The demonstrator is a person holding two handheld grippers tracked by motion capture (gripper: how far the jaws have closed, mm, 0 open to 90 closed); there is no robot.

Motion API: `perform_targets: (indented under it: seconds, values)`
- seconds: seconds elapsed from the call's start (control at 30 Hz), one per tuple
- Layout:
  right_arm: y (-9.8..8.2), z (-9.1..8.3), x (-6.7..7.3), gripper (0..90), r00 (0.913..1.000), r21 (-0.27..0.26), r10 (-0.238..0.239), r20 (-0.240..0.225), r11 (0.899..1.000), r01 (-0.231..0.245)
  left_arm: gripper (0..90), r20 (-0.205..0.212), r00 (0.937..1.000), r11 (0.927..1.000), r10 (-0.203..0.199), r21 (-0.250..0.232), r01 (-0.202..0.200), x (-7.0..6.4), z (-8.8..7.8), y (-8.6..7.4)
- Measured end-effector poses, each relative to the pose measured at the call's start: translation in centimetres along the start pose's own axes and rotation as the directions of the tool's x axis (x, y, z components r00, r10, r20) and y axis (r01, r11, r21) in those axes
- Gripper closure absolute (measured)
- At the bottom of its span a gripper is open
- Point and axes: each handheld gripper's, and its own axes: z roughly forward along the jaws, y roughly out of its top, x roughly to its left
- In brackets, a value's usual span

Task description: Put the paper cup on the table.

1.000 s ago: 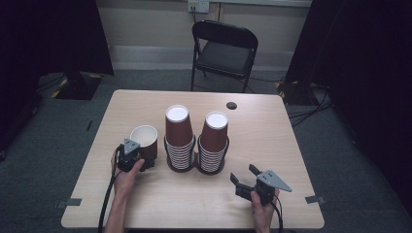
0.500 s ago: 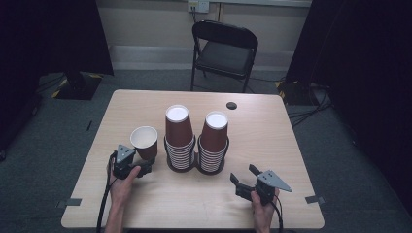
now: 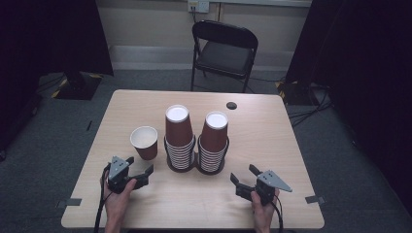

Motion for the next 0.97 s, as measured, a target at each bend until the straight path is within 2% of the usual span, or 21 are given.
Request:
perform_targets:
  seconds: [0.07,0.13,0.23,0.33,0.43,0.53,0.6,0.73,0.8,0.97]
  values:
    - [0.0,0.0,0.0,15.5,1.0000,0.000,-0.002,0.000,1.000,0.002,15.5,0.030,0.9993,0.9997,-0.022,-0.003,0.022,-0.4,-0.5,-0.1]
    - [0.0,0.0,0.0,15.5,1.0000,0.001,-0.002,-0.001,1.000,0.002,15.9,0.023,0.9997,0.9999,-0.013,-0.003,0.013,-0.7,-0.8,-0.2]
    - [0.0,0.0,0.0,15.5,1.0000,0.001,-0.003,-0.001,1.000,0.003,15.7,0.056,0.9983,0.9996,-0.018,-0.021,0.019,-1.2,-1.2,-0.3]
    - [0.0,0.0,0.0,15.5,1.0000,0.001,-0.003,-0.003,1.000,0.003,15.5,0.045,0.9987,0.9995,0.023,-0.021,-0.022,-2.1,-1.2,-0.6]
    - [0.0,0.0,0.0,15.5,1.0000,0.000,-0.001,-0.003,1.000,0.001,15.5,0.087,0.9956,0.9994,0.033,-0.018,-0.031,-2.9,-1.1,-1.0]
    - [0.0,0.0,0.0,15.5,1.0000,0.001,-0.002,-0.002,1.000,0.002,15.4,0.100,0.9936,0.9986,0.052,-0.015,-0.051,-3.8,-0.9,-1.3]
    - [0.0,0.0,0.1,15.5,1.0000,0.002,-0.003,-0.003,1.000,0.003,15.5,0.128,0.9894,0.9976,0.069,-0.017,-0.067,-4.4,-0.7,-1.4]
    - [0.0,0.0,0.1,15.5,1.0000,0.001,-0.008,-0.001,1.000,0.008,15.5,0.130,0.9875,0.9957,0.089,-0.035,-0.085,-5.4,-0.2,-1.8]
    - [0.0,0.0,0.1,15.5,1.0000,0.000,-0.008,0.001,1.000,0.008,15.4,0.146,0.9841,0.9937,0.100,-0.064,-0.092,-5.7,-0.2,-1.8]
    - [0.1,0.3,0.3,15.7,0.9993,0.026,-0.030,0.023,0.999,0.029,15.4,0.131,0.9881,0.9937,0.081,-0.087,-0.070,-5.6,-0.1,-1.8]
